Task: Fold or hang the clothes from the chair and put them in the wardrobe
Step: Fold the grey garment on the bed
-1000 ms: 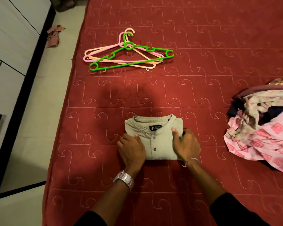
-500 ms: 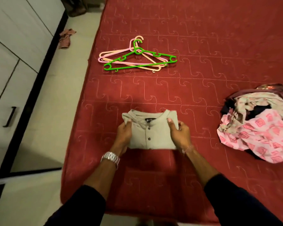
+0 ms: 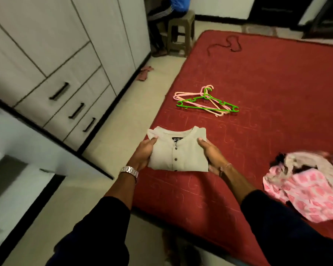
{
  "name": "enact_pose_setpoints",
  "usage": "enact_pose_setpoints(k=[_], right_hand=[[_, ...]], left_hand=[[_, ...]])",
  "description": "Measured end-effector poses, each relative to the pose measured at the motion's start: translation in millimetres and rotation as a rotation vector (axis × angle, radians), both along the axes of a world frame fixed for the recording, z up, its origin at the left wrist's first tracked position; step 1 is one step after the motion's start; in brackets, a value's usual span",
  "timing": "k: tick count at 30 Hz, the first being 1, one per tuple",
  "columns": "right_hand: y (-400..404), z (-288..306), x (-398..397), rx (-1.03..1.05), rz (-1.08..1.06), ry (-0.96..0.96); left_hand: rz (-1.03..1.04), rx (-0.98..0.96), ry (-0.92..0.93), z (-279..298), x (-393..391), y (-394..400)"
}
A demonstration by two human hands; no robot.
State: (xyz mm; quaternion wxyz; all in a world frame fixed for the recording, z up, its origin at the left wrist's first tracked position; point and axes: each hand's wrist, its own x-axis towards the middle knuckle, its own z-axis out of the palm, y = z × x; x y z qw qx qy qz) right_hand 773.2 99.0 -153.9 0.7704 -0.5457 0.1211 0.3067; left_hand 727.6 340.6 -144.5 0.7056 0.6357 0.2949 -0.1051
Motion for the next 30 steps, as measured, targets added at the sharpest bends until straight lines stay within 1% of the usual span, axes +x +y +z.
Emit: enact_pose_setpoints(k=[2, 6, 9, 11, 16, 20, 23, 25, 30], right_hand=[[12, 22, -7, 0.044, 0.093, -0.022], [37, 58, -21, 0.106, 0.326, -0.071], [66, 78, -38, 0.101, 0.457, -0.102], [91, 91, -52, 0.078, 0.530, -0.109], [166, 115, -101, 0.092, 0.754, -0.126], [229, 129, -151, 0.108, 0.897, -0.118], [282, 141, -188, 0.120, 1.005, -0.131], [315, 151, -211, 0.143, 1.051, -0.143], [405, 181, -270, 0.210, 1.149, -0.202]], left_hand=[[0.100, -0.026, -0.016, 20, -25, 10], [0.250, -0.141, -0.062, 57, -85, 25], [0.379, -0.228, -0.102, 81, -135, 41], [0.459, -0.249, -0.130, 95, -171, 54], [0.620, -0.201, -0.199, 122, -267, 93], [0.773, -0.114, -0.208, 138, -340, 127], [0.879, -0.088, -0.239, 151, -389, 155], [0.933, -0.068, -0.250, 159, -418, 174], [1.014, 0.070, -0.256, 178, -487, 242]])
